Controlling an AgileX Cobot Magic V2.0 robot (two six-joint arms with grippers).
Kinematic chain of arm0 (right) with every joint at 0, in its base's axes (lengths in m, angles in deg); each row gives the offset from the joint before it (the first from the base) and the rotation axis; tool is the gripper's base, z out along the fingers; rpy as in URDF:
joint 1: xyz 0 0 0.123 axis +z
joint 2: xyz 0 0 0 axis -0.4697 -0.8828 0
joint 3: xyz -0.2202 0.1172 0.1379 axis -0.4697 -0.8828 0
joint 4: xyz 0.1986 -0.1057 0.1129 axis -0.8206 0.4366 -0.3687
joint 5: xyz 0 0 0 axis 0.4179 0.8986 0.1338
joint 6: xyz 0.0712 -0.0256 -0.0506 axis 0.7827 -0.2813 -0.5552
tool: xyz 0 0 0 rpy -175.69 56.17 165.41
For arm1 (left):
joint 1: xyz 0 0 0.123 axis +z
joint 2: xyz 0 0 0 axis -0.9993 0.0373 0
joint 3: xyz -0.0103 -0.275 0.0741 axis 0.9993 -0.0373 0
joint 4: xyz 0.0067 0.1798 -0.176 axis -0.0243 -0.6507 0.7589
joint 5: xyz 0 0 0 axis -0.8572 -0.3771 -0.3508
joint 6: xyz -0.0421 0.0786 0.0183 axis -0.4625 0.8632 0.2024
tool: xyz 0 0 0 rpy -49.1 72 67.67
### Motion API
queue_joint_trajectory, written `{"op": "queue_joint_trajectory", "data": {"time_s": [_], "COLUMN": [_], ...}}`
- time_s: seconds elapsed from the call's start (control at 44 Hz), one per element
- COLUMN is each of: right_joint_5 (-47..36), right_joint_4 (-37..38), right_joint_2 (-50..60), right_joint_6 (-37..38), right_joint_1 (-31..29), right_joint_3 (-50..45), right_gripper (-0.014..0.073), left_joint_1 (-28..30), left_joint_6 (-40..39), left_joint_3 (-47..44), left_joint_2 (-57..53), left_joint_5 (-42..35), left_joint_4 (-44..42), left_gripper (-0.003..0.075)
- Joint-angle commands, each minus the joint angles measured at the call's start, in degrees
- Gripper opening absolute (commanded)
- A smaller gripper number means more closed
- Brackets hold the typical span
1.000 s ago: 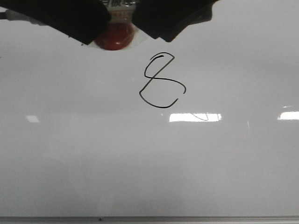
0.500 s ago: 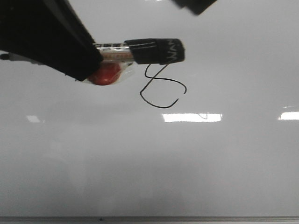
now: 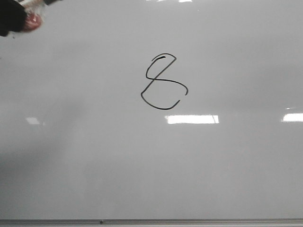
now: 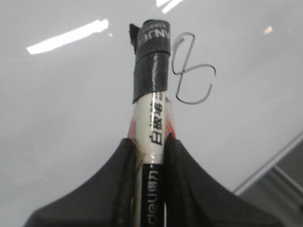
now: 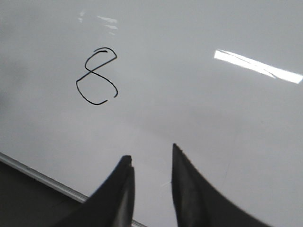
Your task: Write number 8 on whiteboard
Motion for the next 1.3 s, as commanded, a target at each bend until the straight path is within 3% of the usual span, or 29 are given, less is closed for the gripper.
{"op": "queue_joint_trajectory", "data": {"time_s": [0.0, 0.136, 0.341, 0.545, 0.682, 0.841, 0.909, 1.091, 1.205, 1.273], "right_joint_5": [-7.3, -6.9, -7.2, -7.9, -7.9, -8.5, -8.5, -8.5, -8.5, -8.4], "right_joint_4": [-0.3, -0.3, -0.3, -0.3, -0.3, -0.4, -0.6, -1.6, -1.8, -1.8], "right_joint_2": [4.8, 10.5, 12.2, 12.2, 12.2, 12.2, 12.2, 12.2, 12.2, 12.2], "right_joint_6": [1.0, 1.0, 1.0, 1.0, 1.0, 1.0, 1.0, 1.0, 1.0, 1.0], "right_joint_1": [-1.0, -1.0, -1.0, -1.0, -1.0, -1.0, -1.0, -1.0, -1.0, -1.0], "right_joint_3": [-3.2, -7.1, -9.4, -9.5, -9.5, -9.8, -9.8, -9.8, -9.8, -9.8], "right_gripper": [0.0080, -0.0072, -0.0067, -0.0067, -0.0067, -0.0067, -0.0067, -0.0067, -0.0067, -0.0067], "left_joint_1": [0.4, 0.4, 0.4, 0.4, 0.4, 0.6, 1.1, 8.2, 13.5, 15.5], "left_joint_6": [-0.6, -0.6, -0.6, -0.6, -4.6, -26.3, -33.5, -56.2, -63.1, -64.5], "left_joint_3": [-3.1, -10.7, -15.8, -15.8, -14.6, -13.8, -13.8, -13.8, -13.8, -13.8], "left_joint_2": [-6.8, -13.9, -15.2, -6.4, 2.6, 13.7, 18.3, 33.9, 40.1, 42.9], "left_joint_5": [-10.8, -20.0, -29.6, -36.1, -39.3, -53.9, -60.8, -70.9, -77.0, -78.7], "left_joint_4": [5.3, 11.9, 23.7, 23.0, 13.9, -7.7, -13.0, -29.7, -40.8, -42.5], "left_gripper": [-0.0019, -0.0019, -0.0019, -0.0019, -0.0018, -0.0018, -0.0018, -0.0018, -0.0018, -0.0019]}}
